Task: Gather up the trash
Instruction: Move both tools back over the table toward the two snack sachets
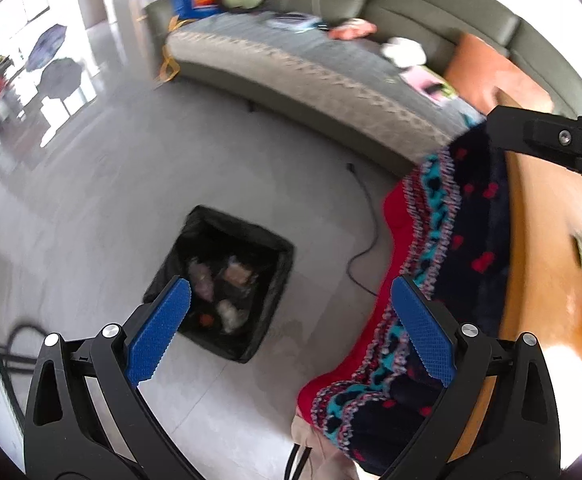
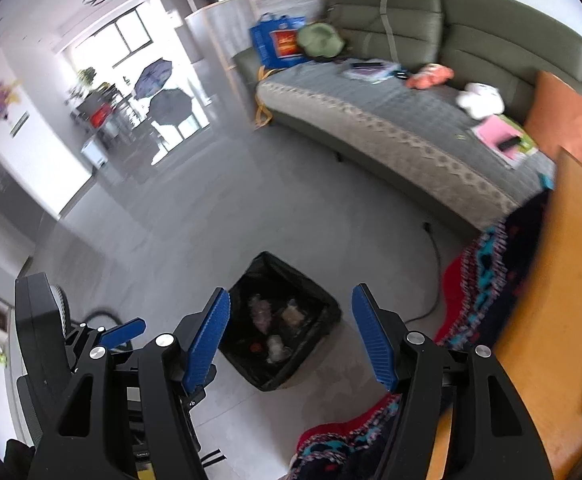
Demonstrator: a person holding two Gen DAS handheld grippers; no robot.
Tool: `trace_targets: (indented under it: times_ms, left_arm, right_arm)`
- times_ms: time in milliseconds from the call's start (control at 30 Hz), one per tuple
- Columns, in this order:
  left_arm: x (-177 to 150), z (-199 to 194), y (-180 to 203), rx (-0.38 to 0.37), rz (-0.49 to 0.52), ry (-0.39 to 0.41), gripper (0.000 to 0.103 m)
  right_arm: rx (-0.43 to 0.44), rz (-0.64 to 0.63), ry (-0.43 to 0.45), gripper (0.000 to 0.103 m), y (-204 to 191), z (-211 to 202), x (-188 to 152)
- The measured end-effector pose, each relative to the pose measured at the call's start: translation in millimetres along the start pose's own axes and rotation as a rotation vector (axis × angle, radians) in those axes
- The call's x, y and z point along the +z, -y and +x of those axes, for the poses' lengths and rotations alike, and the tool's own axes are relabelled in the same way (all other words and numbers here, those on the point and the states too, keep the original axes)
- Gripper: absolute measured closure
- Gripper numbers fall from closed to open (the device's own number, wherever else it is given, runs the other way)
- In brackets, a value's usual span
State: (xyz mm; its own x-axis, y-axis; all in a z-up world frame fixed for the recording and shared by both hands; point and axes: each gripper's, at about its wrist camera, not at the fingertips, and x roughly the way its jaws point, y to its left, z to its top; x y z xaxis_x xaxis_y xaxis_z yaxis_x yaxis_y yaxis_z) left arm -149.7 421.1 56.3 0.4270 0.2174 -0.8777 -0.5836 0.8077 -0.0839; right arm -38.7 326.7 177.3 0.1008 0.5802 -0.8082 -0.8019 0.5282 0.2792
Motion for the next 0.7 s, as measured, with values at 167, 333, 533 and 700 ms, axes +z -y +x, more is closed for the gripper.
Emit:
trace_targets:
  times_ms: [167,333,533,700]
  left_arm:
    - [2,-3,58,-0.064,0.107,0.004,0.006]
    - [0,-5,117,-0.119,0.226,0.007,0.006]
    - [-4,-6,184,-0.175,0.335,0.005,0.006]
    - [-7,-8,235,-0.218,0.413,0.0,0.006]
  right_arm:
    - [-0.043,0.073,0.03,0.038,47,-36,-21]
    - [-0.102,0.136,0.057,0.038,93,-70,-44]
    - [-0.176,0.228,0.079,0.038,156,-109,-74]
    - [-0.222,0.297,0.082,0.038,204,-134,-97]
